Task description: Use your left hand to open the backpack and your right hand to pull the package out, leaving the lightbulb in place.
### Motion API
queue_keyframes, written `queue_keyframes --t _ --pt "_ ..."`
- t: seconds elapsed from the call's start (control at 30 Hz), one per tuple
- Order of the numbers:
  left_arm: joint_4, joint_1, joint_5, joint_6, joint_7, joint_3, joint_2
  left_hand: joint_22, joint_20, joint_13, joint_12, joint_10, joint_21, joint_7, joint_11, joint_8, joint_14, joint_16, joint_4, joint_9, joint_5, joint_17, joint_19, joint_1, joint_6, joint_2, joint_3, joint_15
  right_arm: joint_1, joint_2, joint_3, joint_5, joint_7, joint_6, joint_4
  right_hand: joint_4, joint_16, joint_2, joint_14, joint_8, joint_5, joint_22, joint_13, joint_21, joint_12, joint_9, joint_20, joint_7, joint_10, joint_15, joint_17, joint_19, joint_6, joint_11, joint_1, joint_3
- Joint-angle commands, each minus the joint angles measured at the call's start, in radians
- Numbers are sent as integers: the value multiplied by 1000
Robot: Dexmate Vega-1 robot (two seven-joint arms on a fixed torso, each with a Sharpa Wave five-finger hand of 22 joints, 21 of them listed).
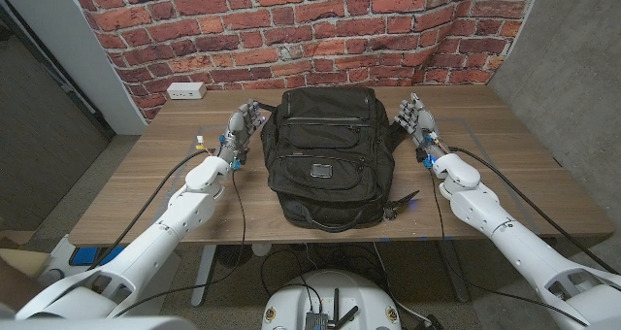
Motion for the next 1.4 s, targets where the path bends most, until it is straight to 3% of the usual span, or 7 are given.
queue_keyframes --t 0.03,0.6,0.97,1.4 --pt "-44 28 11 13 60 -19 14 3 -45 4 5 9 3 -2 -4 7 9 3 -4 3 6 3 9 3 10 62 9 -5 1 6 0 -6 -12 7 0 1 5 23 4 5 6 4 2 1 8 4 2 -3 11 -16 -1 9 9 0 4 8" --pt "-143 74 34 44 117 -30 48 3 -45 4 5 17 2 -4 -9 6 17 1 -20 3 5 2 12 12 19 60 18 -8 21 16 -8 -13 -10 4 24 -1 5 23 6 5 9 4 0 -9 9 3 0 -6 13 -18 -13 11 9 -4 5 14" --pt "-213 124 40 64 138 -40 79 2 -46 4 8 38 4 -10 -20 10 38 2 -48 3 3 0 29 28 42 57 30 -14 38 22 -16 -24 -13 0 51 -5 6 25 11 3 10 4 -1 -15 8 3 -3 -12 12 -21 -22 16 2 -4 10 20" --pt "-356 217 87 91 198 -76 156 2 -54 4 11 77 4 -24 -27 12 67 -1 -122 2 -4 -1 54 73 81 47 51 -33 33 20 -6 -28 -23 19 60 -9 5 25 12 3 11 4 -2 -22 7 3 -4 -17 10 -22 -31 21 -1 -8 13 25"
